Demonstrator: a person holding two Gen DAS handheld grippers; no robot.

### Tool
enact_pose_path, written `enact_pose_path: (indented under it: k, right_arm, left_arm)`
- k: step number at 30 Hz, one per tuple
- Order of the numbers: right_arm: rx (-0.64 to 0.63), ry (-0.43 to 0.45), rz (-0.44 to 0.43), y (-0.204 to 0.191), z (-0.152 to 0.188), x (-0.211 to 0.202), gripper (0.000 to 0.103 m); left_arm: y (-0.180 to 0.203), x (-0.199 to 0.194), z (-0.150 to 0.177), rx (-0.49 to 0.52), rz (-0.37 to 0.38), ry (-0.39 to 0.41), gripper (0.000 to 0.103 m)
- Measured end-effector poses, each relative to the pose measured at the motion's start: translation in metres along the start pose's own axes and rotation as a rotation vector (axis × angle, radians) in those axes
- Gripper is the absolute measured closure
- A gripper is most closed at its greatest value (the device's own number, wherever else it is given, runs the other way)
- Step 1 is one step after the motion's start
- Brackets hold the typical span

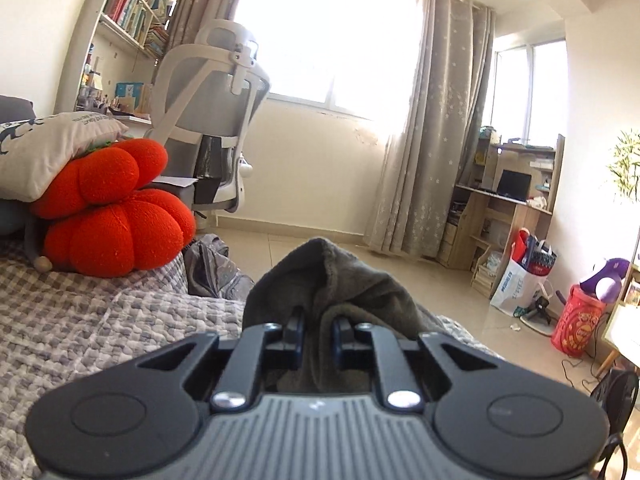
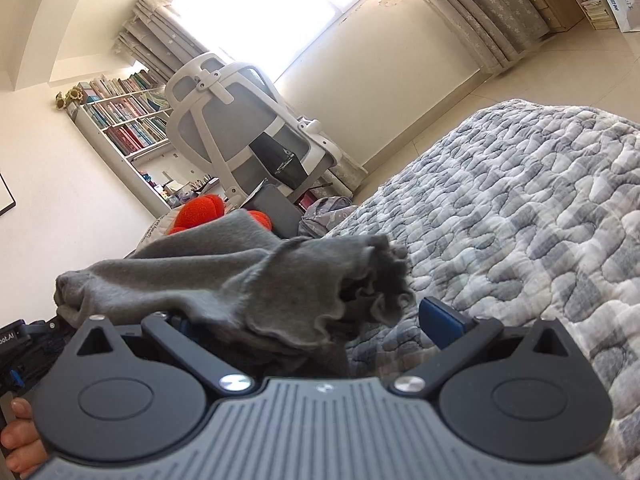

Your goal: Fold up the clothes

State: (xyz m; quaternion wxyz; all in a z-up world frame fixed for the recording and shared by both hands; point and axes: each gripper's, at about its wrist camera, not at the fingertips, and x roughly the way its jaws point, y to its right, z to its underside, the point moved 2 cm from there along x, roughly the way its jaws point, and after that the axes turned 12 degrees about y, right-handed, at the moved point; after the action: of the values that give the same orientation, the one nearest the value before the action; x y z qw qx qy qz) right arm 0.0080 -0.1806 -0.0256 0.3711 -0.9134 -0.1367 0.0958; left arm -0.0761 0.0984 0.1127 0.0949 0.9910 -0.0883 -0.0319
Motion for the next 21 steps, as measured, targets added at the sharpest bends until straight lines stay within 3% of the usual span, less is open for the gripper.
enact_pose_path:
  k: [4, 8, 10, 11, 15, 21]
  right_arm:
    - [-0.015, -0.005, 0.008, -0.002, 0.0, 0.003, 0.0]
    - [-0.036, -0.013, 0.021, -0.005, 0.0, 0.005, 0.0]
    - [-0.059, -0.025, 0.034, -0.008, 0.002, 0.009, 0.0]
    - [-0.069, -0.034, 0.033, -0.009, 0.003, 0.01, 0.0]
    - [-0.11, -0.079, 0.004, -0.015, 0.011, 0.015, 0.0]
    - [-0.198, -0.134, -0.003, -0.028, 0.022, 0.022, 0.0]
  left_arm:
    - [-0.037, -0.011, -0.014, -0.009, -0.096, 0.001, 0.089]
    - [-0.093, 0.005, 0.008, 0.025, -0.242, -0.11, 0.088]
    - [-0.112, 0.012, 0.023, 0.075, -0.309, -0.185, 0.082]
    - [-0.12, 0.011, 0.029, 0.093, -0.333, -0.207, 0.074]
    - [-0.122, -0.012, 0.034, 0.136, -0.321, -0.176, 0.049]
    - [-0.098, -0.039, 0.028, 0.26, -0.284, -0.081, 0.023]
